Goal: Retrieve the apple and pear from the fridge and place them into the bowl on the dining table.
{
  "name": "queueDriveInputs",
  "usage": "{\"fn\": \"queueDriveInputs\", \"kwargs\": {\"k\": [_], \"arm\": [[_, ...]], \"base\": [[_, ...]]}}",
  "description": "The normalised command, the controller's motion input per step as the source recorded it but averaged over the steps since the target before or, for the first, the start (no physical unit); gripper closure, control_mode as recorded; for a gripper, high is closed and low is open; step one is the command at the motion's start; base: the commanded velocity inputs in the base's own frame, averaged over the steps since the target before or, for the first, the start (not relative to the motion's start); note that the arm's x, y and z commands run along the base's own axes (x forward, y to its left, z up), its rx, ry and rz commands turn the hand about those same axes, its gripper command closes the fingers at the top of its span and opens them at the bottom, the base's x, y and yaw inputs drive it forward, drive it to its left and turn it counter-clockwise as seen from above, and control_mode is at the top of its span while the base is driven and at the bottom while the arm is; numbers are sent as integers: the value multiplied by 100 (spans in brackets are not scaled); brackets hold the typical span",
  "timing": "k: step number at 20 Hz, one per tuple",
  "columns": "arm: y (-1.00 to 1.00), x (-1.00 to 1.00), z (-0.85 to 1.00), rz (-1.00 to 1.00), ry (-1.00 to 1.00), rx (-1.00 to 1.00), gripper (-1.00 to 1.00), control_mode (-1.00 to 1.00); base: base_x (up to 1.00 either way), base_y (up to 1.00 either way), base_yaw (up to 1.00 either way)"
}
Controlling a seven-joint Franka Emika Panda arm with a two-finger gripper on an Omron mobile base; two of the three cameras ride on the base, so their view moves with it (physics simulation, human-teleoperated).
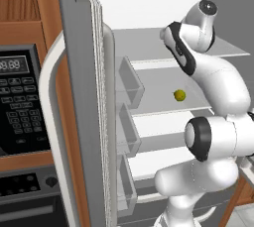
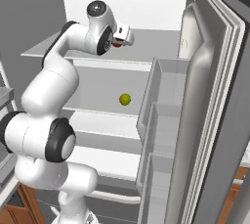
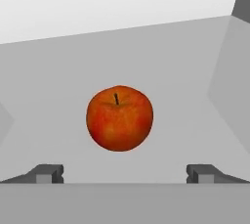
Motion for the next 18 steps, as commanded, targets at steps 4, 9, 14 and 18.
{"fn": "queueDriveInputs", "kwargs": {"k": [4, 9, 14, 18], "arm": [[-13, 51, -10, 0, 0, 0, -100, -100], [0, 53, -7, 0, 0, 0, -100, -100], [0, 50, -11, 0, 0, 0, -100, -100], [-4, 18, -20, 0, 1, 0, -100, -100]], "base": [[0, 0, 0], [0, 0, 0], [0, 0, 0], [0, 0, 0]]}}
